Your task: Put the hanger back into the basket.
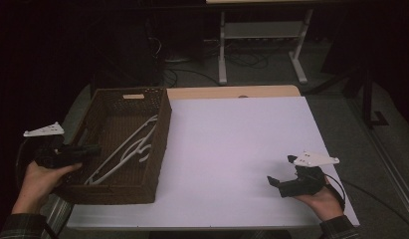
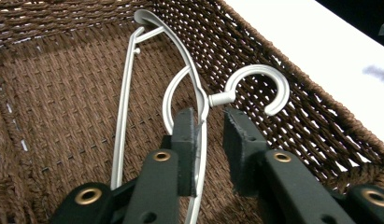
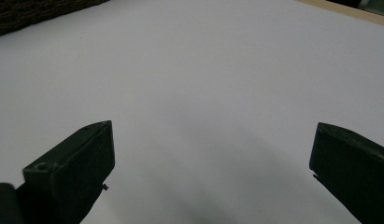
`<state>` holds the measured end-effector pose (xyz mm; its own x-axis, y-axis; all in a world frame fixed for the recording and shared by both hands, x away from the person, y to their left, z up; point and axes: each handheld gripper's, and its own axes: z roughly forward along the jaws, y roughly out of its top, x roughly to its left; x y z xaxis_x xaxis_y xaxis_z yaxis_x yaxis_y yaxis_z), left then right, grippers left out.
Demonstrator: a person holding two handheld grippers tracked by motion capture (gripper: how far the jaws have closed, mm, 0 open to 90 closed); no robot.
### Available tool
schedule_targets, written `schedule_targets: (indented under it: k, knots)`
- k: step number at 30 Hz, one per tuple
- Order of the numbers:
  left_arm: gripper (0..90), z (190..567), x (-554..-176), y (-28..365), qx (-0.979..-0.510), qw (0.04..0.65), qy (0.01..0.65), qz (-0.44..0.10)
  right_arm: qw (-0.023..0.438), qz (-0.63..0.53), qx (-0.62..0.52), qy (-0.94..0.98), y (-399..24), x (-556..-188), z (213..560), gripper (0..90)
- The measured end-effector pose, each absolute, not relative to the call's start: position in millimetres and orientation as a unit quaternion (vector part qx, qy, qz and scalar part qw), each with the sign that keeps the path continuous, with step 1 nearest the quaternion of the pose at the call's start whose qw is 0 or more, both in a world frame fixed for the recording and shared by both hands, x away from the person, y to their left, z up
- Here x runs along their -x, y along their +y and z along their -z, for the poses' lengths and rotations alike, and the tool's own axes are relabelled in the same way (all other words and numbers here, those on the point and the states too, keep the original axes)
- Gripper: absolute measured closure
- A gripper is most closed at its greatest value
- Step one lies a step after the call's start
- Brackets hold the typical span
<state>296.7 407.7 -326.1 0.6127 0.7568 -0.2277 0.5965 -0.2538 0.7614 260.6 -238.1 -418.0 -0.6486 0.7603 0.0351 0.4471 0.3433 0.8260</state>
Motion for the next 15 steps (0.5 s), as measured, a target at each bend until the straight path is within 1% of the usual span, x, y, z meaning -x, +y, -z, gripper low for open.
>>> schedule_targets:
  k: [1,2,3,4,5,6,7,11,14,15]
  knots:
    - [71.1,325.6,-296.6,407.1,-0.786,0.435,0.430,-0.093,0.182,-0.431,-0.378,0.799,-238.0,-260.6,418.1,0.0]
    - [67.4,325.1,-296.6,406.2,-0.785,0.437,0.429,-0.094,0.182,-0.431,-0.377,0.799,-237.8,-260.6,418.2,0.0]
    - [67.4,324.7,-296.7,405.2,-0.786,0.438,0.427,-0.094,0.182,-0.431,-0.377,0.799,-237.8,-260.6,418.2,0.0]
    - [65.0,324.2,-296.8,403.9,-0.787,0.436,0.426,-0.095,0.182,-0.431,-0.376,0.800,-237.7,-260.6,418.2,0.0]
    - [59.4,323.9,-296.8,402.2,-0.788,0.434,0.426,-0.097,0.182,-0.430,-0.376,0.800,-237.8,-260.5,418.1,0.0]
    - [59.4,323.4,-296.8,400.3,-0.791,0.431,0.422,-0.100,0.182,-0.430,-0.376,0.800,-237.8,-260.5,418.1,0.0]
    - [57.3,323.0,-296.7,398.4,-0.793,0.431,0.418,-0.102,0.182,-0.431,-0.377,0.799,-237.8,-260.6,418.1,0.0]
    - [46.5,319.3,-296.0,388.4,-0.800,0.426,0.405,-0.118,0.181,-0.431,-0.377,0.799,-238.3,-260.4,417.9,0.0]
    - [36.9,315.2,-295.6,379.6,-0.802,0.427,0.398,-0.129,0.183,-0.433,-0.377,0.798,-238.3,-260.2,417.4,0.0]
    - [30.4,313.8,-295.7,376.3,-0.802,0.427,0.396,-0.132,0.183,-0.433,-0.376,0.798,-238.1,-259.8,417.0,0.0]
